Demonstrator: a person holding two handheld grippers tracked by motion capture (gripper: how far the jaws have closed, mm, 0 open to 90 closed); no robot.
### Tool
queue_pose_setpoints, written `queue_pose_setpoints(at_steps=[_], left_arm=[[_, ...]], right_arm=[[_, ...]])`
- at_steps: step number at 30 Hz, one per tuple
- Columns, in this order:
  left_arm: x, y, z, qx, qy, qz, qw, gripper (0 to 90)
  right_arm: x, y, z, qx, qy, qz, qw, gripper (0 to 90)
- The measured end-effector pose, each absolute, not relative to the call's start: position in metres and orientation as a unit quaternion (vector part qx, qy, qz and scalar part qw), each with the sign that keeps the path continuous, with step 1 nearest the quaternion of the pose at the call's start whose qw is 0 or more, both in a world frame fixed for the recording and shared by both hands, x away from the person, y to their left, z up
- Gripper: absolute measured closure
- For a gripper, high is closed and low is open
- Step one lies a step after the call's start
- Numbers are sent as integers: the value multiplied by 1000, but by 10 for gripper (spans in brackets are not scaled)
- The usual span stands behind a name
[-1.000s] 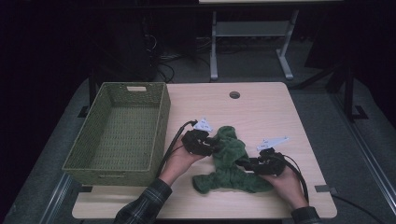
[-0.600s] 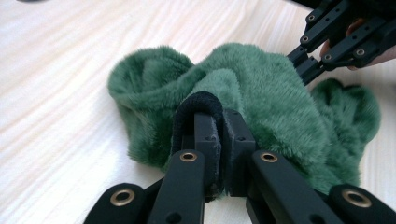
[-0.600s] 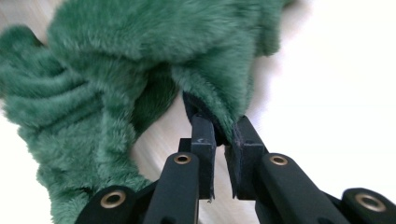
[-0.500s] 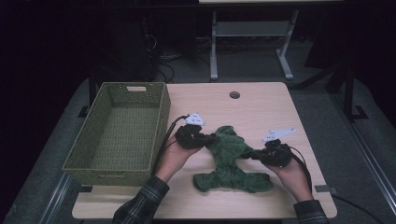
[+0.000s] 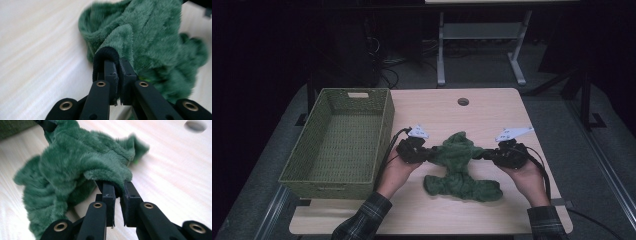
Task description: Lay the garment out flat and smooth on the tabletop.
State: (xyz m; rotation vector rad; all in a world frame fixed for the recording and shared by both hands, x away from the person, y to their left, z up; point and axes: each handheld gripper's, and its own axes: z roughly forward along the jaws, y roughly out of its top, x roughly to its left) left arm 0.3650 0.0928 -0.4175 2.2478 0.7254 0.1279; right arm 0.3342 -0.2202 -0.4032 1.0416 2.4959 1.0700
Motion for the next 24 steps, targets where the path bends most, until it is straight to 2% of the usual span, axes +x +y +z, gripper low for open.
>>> queue_pose_setpoints(at_steps=[8,11,12,15,17,21,24], left_arm=[[370,87,-450,897,297,30,326,860],[370,86,-456,898,297,27,323,843],[370,86,-455,898,297,31,324,819],[369,87,-449,895,299,37,329,640],[367,90,-435,885,303,42,350,572],[367,90,-421,881,299,46,364,498],[369,90,-412,879,296,52,371,489]], right_arm=[[346,-212,-444,363,867,334,73,818],[348,-210,-453,366,870,326,59,809],[348,-209,-454,363,872,324,58,796],[346,-209,-450,360,872,326,63,691],[343,-211,-443,361,868,333,66,644],[337,-219,-426,365,854,364,73,613],[338,-222,-415,368,848,372,80,608]])
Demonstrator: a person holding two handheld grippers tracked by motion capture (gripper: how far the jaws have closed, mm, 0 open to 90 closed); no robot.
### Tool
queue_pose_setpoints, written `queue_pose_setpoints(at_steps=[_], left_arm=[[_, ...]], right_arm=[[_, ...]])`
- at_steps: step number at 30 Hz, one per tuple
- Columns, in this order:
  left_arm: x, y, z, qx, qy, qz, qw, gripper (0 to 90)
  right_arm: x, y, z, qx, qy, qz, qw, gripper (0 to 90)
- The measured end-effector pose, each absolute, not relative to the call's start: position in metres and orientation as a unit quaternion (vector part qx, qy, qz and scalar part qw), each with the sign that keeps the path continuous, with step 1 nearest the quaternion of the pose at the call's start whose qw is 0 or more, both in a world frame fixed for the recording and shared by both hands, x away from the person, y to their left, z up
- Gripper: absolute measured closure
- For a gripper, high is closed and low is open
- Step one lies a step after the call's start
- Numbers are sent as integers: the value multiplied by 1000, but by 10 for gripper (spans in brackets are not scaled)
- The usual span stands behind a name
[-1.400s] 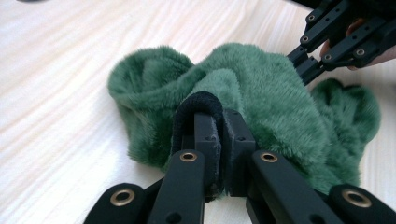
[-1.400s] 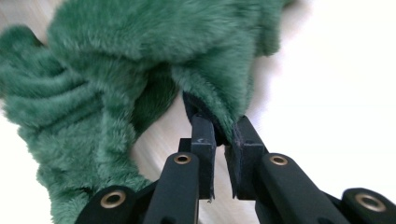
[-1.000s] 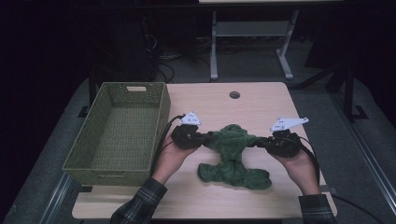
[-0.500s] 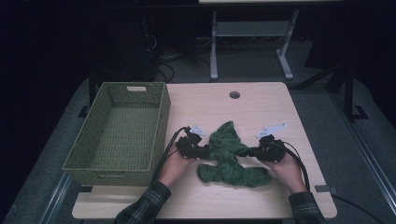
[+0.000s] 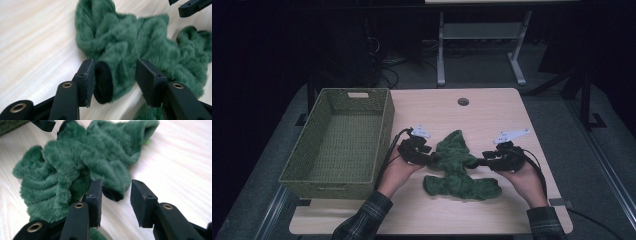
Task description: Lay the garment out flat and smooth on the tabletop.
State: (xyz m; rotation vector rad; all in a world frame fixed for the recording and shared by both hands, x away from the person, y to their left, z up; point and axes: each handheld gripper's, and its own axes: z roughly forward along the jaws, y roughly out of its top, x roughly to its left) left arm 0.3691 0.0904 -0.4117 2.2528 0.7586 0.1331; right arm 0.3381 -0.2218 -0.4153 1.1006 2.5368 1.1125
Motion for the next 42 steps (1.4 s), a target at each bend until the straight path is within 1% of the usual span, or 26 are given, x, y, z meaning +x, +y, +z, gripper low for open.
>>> queue_pose_setpoints(at_steps=[3,5,6,16,17,19,21,24,29,35,37,39,40,41,42], left_arm=[[378,89,-403,868,303,60,388,486],[381,89,-401,869,300,62,388,484],[388,86,-400,866,305,63,392,483],[423,84,-407,856,326,62,396,485],[427,83,-410,851,331,59,403,484],[434,80,-415,855,331,60,395,483],[438,77,-420,856,334,53,391,479],[442,74,-427,855,338,49,390,474],[447,72,-438,859,340,34,382,472],[446,64,-444,862,336,28,378,473],[448,62,-450,867,334,19,370,479],[448,61,-453,870,332,12,366,506],[448,61,-453,870,332,12,366,526],[449,60,-455,869,332,-2,367,565],[449,59,-456,872,327,-6,363,604]], right_arm=[[345,-218,-409,369,849,369,82,602],[348,-217,-407,367,851,365,85,602],[356,-214,-404,370,848,371,83,602],[390,-199,-404,381,842,375,75,602],[398,-194,-406,382,841,375,76,603],[403,-192,-408,383,838,381,79,603],[410,-190,-413,389,838,377,64,603],[417,-185,-422,394,838,373,58,608],[425,-181,-437,403,840,362,41,611],[430,-180,-447,409,837,364,27,623],[432,-180,-452,404,841,358,21,643],[433,-179,-455,403,844,354,21,673],[433,-179,-456,404,844,352,17,705],[434,-179,-457,402,846,351,14,733],[434,-178,-459,402,846,351,12,739]])
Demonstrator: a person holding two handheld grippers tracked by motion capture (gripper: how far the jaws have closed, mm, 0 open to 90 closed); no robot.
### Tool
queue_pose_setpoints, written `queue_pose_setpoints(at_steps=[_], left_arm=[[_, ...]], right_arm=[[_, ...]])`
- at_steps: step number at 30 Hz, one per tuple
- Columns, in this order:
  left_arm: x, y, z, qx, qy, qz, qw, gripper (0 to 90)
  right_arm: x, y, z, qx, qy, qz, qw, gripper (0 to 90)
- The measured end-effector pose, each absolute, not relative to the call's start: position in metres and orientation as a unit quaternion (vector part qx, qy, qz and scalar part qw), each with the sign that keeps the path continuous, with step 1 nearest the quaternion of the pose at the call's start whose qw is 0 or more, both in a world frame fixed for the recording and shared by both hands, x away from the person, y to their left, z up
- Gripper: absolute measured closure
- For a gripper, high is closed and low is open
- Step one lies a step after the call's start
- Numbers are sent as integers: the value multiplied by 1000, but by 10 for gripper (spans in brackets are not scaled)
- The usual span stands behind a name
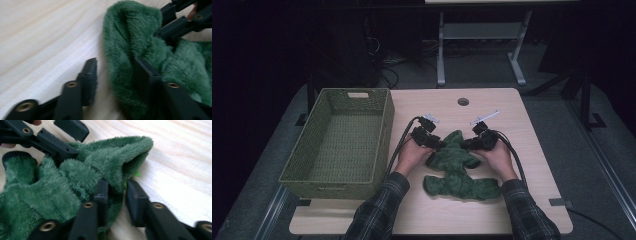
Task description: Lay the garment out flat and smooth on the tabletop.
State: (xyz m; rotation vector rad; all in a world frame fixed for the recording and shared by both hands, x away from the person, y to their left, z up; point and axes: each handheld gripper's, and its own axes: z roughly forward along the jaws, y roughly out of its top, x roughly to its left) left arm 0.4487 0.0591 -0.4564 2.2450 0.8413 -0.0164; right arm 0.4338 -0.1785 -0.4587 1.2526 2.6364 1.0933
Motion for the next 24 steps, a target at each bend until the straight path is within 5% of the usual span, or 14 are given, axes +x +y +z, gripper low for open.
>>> queue_pose_setpoints(at_steps=[9,24], left_arm=[[445,55,-457,885,304,-18,353,841],[437,73,-413,864,297,81,398,855]], right_arm=[[430,-179,-457,394,847,357,10,865],[420,-211,-411,403,840,354,81,869]])
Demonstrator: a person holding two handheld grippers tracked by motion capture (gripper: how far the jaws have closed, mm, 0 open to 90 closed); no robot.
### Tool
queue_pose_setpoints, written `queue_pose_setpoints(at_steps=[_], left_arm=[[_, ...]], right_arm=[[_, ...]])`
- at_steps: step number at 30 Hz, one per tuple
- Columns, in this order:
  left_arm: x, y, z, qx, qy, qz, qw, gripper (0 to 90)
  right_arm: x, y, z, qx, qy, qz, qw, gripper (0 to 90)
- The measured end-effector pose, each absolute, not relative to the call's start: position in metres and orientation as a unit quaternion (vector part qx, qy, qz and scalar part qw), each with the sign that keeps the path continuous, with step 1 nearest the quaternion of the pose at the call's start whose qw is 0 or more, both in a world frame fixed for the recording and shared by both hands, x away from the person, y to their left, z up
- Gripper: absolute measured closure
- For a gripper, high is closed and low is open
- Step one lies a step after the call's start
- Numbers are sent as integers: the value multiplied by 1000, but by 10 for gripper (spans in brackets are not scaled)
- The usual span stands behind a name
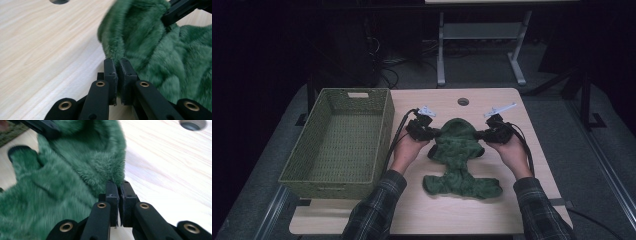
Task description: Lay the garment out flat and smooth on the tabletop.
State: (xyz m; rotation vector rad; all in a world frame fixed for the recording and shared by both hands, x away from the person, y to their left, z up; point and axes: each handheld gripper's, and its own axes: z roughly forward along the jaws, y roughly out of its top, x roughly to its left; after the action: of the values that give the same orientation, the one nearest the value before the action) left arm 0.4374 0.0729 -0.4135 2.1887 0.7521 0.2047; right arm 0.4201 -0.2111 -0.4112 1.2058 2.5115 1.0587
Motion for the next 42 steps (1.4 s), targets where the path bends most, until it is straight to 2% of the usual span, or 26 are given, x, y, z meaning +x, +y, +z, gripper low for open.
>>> queue_pose_setpoints(at_steps=[8,16,18,20,23,30,42], left_arm=[[443,67,-431,865,301,92,391,861],[457,52,-464,874,298,103,370,846],[458,51,-465,873,301,100,371,783],[458,53,-462,871,308,102,369,652],[457,59,-451,862,310,106,387,581],[450,67,-432,852,313,92,408,458],[409,76,-405,863,290,73,408,238]], right_arm=[[423,-231,-426,433,831,338,90,881],[433,-238,-459,456,830,309,89,880],[433,-236,-459,454,831,308,92,840],[432,-235,-458,452,833,306,93,709],[430,-240,-450,453,826,323,94,644],[420,-244,-424,449,813,354,108,610],[395,-236,-401,436,812,373,103,586]])
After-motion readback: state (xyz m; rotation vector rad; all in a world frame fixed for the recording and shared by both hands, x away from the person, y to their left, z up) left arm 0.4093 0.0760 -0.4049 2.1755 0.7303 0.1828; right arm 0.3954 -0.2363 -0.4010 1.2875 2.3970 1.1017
